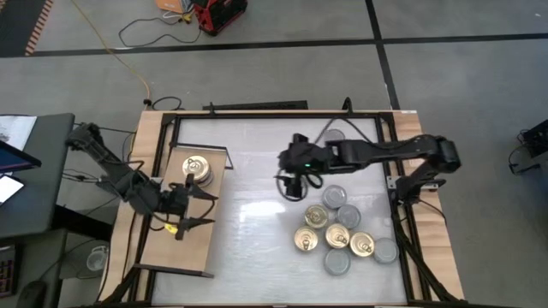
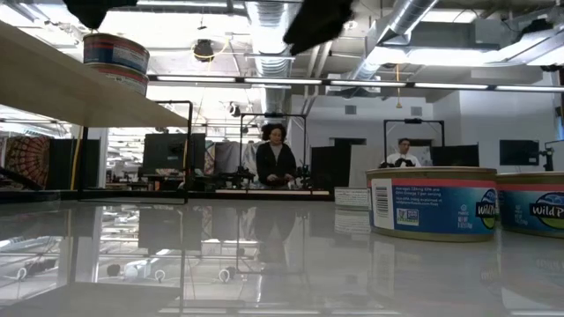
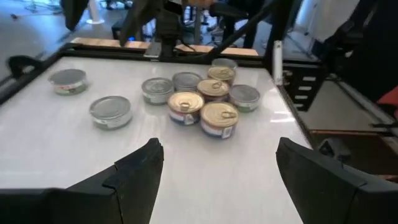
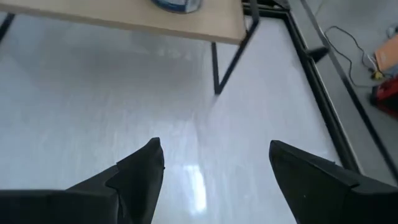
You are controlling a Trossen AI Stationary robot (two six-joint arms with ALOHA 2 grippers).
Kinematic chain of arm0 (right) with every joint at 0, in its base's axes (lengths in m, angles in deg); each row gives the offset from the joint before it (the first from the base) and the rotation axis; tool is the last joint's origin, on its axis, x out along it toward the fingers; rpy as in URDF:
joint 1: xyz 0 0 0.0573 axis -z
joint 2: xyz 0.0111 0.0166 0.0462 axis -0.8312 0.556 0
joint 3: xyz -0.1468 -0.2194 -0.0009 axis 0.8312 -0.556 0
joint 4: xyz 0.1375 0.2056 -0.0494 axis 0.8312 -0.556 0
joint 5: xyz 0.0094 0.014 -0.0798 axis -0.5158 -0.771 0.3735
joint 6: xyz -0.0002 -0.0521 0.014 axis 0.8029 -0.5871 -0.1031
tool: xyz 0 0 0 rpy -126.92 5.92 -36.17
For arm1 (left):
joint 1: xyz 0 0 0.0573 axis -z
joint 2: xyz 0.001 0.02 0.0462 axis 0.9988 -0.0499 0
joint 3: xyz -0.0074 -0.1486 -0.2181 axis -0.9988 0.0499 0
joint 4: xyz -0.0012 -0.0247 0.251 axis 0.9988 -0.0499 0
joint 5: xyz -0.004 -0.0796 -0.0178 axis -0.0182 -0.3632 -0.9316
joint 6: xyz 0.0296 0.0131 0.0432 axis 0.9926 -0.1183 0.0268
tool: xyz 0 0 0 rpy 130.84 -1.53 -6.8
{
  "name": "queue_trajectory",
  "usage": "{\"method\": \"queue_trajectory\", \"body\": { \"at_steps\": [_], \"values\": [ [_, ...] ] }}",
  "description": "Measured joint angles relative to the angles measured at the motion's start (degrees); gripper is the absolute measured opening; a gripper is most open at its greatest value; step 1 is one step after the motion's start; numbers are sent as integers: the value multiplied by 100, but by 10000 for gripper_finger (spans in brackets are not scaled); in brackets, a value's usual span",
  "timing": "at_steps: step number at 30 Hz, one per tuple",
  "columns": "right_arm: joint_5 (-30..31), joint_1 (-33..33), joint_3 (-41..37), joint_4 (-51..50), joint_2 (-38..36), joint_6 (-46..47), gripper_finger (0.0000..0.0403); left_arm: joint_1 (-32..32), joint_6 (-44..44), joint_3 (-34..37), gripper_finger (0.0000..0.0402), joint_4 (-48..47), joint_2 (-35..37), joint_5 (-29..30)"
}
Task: Stack canned seafood by type on shelf
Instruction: Put the green tuna can on the shelf
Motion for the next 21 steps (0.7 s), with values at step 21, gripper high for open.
{"method": "queue_trajectory", "body": {
  "at_steps": [21],
  "values": [
    [503, 188, -4025, 2380, -2293, 126, 321, -573, 1993, -1028, 300, 280, -1694, -152]
  ]
}}
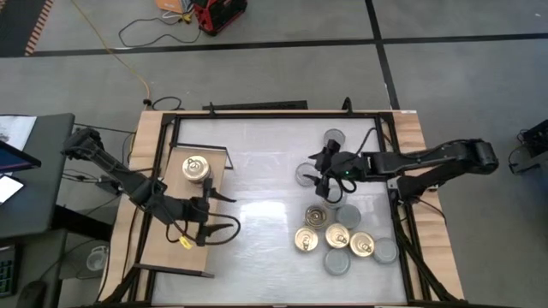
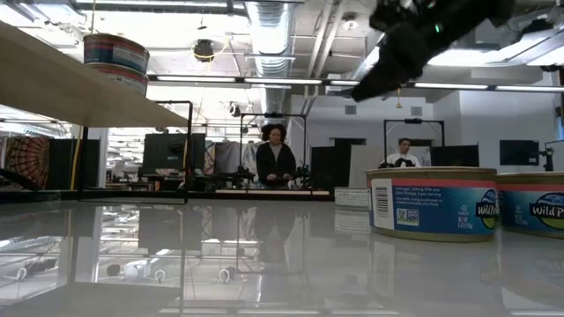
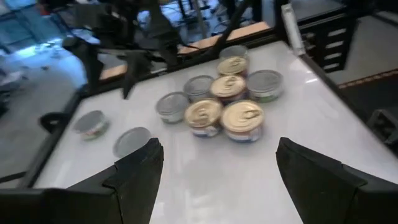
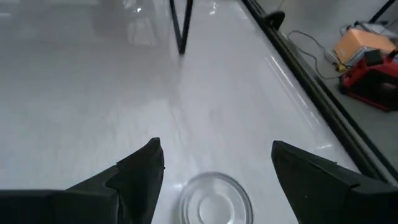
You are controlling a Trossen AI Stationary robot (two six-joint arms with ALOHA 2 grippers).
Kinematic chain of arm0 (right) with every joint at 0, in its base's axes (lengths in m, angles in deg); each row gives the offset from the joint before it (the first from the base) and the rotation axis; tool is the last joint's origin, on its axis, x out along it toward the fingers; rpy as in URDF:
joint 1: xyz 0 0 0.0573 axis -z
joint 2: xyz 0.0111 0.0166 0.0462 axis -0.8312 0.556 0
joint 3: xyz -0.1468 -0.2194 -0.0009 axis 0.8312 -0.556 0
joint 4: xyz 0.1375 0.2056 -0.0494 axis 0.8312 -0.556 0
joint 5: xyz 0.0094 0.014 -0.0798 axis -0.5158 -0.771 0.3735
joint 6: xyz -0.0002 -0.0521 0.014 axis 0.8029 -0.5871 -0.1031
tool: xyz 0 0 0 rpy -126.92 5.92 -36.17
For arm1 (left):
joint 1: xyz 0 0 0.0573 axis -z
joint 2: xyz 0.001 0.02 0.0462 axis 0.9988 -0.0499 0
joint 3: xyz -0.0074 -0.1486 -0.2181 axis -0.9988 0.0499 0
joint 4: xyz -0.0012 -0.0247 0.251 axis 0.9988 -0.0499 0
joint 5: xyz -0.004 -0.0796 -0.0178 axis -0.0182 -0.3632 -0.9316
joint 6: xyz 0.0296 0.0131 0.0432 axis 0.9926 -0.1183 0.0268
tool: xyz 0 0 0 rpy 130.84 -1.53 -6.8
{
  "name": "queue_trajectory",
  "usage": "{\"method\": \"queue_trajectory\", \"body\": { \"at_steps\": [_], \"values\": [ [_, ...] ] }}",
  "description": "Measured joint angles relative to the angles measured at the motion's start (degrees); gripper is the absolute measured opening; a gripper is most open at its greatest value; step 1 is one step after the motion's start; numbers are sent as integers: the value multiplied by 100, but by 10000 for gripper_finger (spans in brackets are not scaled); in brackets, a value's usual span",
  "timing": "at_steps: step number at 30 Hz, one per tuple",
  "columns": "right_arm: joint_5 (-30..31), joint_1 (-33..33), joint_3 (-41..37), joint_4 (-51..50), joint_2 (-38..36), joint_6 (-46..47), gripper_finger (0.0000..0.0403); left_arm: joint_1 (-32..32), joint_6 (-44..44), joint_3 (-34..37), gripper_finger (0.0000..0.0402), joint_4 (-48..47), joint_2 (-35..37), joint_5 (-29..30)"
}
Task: Stack canned seafood by type on shelf
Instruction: Put the green tuna can on the shelf
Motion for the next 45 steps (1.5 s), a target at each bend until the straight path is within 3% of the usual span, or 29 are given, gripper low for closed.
{"method": "queue_trajectory", "body": {
  "at_steps": [12, 20, 25, 30, 34, 39, 45],
  "values": [
    [-226, 94, -389, -147, -688, 42, 321, -871, 270, 33, 300, 19, 9, -903],
    [-1296, 763, -389, -1071, -800, 580, 321, -1730, 466, 33, 300, 521, -387, -1615],
    [-1340, 762, -389, -1582, -819, 941, 321, -1989, 744, 33, 300, 1008, -854, -1616],
    [-1336, 729, -387, -1473, -452, 1020, 318, -2137, 836, 33, 300, 1578, -1309, -1620],
    [-1063, 450, -387, -1060, 88, 852, 304, -2167, 859, 33, 300, 1850, -1528, -1407],
    [-150, -119, -209, -904, 850, 580, 288, -2036, 1170, 33, 300, 1848, -1531, -704],
    [772, -616, 122, -937, 1620, 22, 285, -1859, 1409, 17, 300, 1872, -1431, -685]
  ]
}}
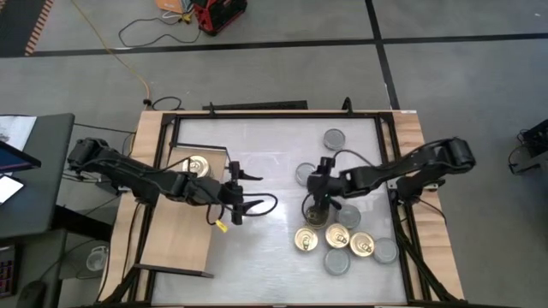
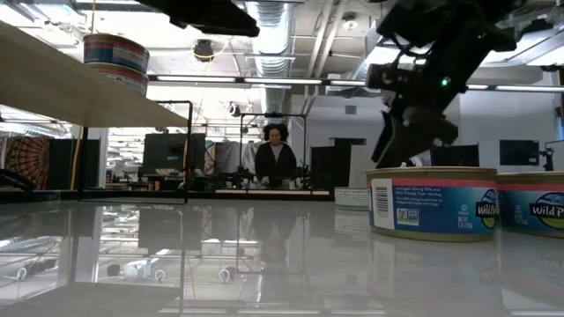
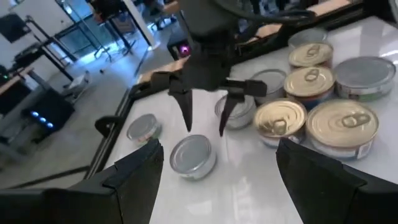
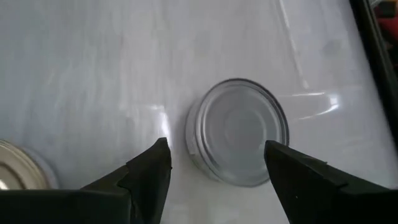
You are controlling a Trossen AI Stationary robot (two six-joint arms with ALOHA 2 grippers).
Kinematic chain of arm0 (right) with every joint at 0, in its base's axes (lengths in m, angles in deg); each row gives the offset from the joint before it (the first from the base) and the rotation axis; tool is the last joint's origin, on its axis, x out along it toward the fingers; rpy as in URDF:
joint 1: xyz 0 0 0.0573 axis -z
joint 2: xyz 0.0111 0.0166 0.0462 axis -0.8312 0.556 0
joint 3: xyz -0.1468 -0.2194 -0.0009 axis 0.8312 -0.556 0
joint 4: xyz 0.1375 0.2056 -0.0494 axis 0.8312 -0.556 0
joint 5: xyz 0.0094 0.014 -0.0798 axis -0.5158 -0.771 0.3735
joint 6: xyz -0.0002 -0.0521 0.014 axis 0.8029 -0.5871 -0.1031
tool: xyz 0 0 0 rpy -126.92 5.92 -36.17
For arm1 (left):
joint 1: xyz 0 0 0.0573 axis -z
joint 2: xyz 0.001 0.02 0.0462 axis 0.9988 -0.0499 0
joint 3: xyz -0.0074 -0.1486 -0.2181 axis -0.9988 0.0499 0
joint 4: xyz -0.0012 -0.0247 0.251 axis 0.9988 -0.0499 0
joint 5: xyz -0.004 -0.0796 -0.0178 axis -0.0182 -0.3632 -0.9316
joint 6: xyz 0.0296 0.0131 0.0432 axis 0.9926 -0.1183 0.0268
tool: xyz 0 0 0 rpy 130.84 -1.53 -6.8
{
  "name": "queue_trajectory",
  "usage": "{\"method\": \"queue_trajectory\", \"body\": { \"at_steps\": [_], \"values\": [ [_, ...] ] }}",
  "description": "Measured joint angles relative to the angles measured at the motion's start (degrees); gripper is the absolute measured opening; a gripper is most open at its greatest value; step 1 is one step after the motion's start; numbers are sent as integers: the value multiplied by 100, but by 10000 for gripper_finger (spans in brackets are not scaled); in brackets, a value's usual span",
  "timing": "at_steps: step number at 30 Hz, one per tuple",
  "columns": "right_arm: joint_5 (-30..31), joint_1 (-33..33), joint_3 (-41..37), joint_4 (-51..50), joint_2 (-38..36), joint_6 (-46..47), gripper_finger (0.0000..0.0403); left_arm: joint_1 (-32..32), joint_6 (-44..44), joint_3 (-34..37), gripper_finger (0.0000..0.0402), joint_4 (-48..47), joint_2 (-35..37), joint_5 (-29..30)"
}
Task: Stack canned seafood by type on shelf
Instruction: Put the green tuna can on the shelf
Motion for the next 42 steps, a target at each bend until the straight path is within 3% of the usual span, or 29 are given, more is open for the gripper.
{"method": "queue_trajectory", "body": {
  "at_steps": [9, 15, 18, 23, 28, 34, 38, 42],
  "values": [
    [189, -66, 328, 4, 704, -212, 285, 83, -150, -876, 300, -1883, -158, 100],
    [159, 67, 443, -215, 793, 96, 285, 201, 88, -1112, 299, -2371, -224, 124],
    [-241, 224, 600, -519, 793, 376, 285, 243, -82, -1116, 299, -2438, -223, 106],
    [-334, 425, 700, -844, 648, 488, 285, 382, -148, -1121, 299, -2406, -219, 286],
    [-1471, 1194, 711, -846, 51, 709, 285, 518, -168, -1121, 299, -2425, -202, 538],
    [-3351, 2569, 711, -980, -50, 1009, 284, 344, -511, -1121, 299, -2425, -202, -559],
    [-3834, 2953, 707, -1091, 181, 921, 276, 196, -517, -1121, 299, -2417, -202, -914],
    [-4129, 3055, 707, -1097, 487, 914, 259, 199, -282, -1121, 299, -2411, -202, -812]
  ]
}}
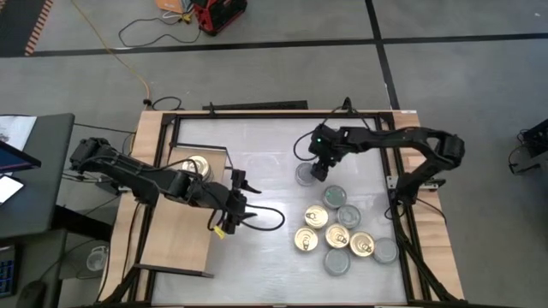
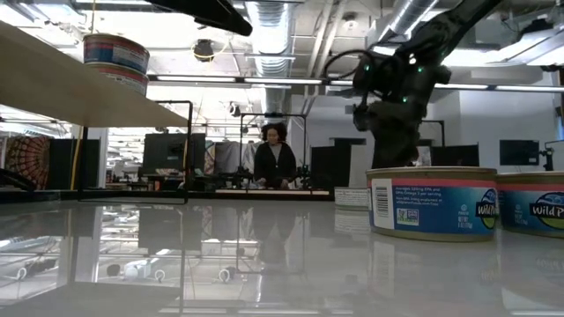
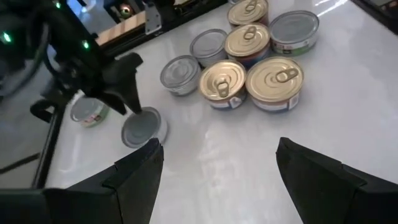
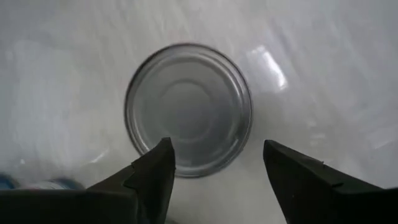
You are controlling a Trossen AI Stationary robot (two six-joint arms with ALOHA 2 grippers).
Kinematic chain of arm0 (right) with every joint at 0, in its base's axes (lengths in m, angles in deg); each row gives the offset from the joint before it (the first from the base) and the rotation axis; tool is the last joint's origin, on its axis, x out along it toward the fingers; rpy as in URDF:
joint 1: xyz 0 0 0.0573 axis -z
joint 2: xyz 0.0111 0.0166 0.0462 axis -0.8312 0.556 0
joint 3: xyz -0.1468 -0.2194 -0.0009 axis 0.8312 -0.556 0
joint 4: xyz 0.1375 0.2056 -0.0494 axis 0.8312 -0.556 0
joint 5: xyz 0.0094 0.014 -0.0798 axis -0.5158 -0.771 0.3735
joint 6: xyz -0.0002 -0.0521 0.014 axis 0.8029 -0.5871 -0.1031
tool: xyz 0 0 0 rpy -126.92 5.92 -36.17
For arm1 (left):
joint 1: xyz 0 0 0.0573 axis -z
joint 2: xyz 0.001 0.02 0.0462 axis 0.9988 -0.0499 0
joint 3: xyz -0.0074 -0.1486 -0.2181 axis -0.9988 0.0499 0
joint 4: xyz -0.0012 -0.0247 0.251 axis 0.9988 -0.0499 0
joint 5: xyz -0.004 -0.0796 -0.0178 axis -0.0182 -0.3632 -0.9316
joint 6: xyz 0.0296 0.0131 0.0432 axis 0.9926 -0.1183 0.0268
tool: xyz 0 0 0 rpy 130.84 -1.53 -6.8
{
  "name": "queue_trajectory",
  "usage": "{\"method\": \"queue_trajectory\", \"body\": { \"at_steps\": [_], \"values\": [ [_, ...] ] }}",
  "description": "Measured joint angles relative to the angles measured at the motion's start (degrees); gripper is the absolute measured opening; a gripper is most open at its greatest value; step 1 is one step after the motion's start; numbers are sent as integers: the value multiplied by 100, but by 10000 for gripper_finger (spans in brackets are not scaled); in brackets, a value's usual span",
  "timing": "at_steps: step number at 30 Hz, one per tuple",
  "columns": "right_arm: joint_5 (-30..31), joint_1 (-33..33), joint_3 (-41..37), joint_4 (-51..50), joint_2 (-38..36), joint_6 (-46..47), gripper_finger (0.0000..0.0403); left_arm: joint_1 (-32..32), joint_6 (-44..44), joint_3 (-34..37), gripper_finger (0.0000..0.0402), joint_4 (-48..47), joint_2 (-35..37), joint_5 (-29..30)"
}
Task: Stack canned seafood by type on shelf
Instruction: Put the green tuna can on the shelf
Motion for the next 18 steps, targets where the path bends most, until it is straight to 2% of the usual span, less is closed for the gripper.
{"method": "queue_trajectory", "body": {
  "at_steps": [4, 9, 18],
  "values": [
    [-22, 39, 162, -105, 227, -89, 225, -9, 226, 0, 299, 108, 0, 144],
    [-21, 219, 296, -224, 508, -156, 162, -9, 459, 0, 299, 246, 0, 463],
    [-151, 484, 325, -521, 833, -69, 55, -9, 414, 0, 299, 105, 0, 491]
  ]
}}
